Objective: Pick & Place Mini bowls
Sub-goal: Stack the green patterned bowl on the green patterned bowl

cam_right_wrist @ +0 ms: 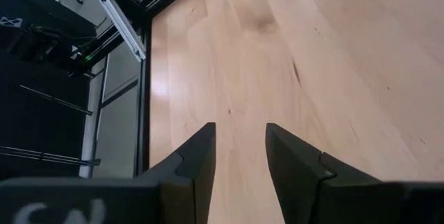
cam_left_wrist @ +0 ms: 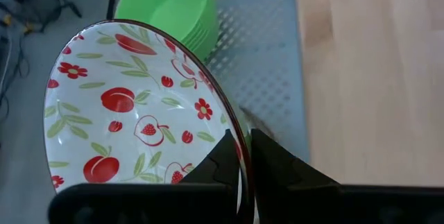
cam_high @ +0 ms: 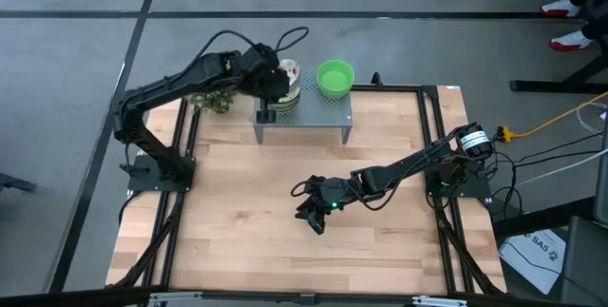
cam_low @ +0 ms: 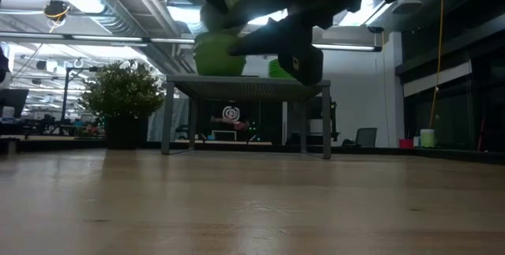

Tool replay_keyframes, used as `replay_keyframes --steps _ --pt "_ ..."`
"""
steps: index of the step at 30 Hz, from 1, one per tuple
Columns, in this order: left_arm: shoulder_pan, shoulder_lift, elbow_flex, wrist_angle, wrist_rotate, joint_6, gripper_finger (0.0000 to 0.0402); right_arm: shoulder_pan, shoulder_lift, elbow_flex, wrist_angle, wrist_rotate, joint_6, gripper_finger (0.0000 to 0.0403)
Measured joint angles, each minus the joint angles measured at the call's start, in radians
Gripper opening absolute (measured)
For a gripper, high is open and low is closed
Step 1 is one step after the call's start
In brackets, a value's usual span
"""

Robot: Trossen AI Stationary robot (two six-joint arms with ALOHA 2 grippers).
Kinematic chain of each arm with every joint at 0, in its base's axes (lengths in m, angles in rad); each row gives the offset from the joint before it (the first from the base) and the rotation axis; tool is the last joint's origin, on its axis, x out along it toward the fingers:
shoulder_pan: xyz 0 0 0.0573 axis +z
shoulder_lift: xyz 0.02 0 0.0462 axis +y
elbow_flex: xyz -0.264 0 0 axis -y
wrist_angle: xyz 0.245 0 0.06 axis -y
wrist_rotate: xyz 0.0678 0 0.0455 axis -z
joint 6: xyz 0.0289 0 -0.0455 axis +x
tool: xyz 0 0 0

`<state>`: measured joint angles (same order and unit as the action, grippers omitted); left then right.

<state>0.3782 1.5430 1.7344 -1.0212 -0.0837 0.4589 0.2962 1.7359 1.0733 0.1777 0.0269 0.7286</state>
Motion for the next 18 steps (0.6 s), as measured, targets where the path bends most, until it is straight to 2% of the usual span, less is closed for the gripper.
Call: replay_keyframes --steps 4,14,18 --pt "0.028 0.014 0.000 -0.005 0.005 -0.016 0.0015 0.000 0.000 0.000 -0.030 0.000 0.001 0.0126" --pt "0.086 0.015 0.000 -0.044 0.134 -0.079 0.0015 0.000 0.000 0.000 -0.049 0.000 -0.002 0.0126" --pt "0.091 0.033 0.000 -0.053 0.128 -0.082 0.0015 0.000 0.000 0.000 -0.049 0.000 -0.002 0.0126"
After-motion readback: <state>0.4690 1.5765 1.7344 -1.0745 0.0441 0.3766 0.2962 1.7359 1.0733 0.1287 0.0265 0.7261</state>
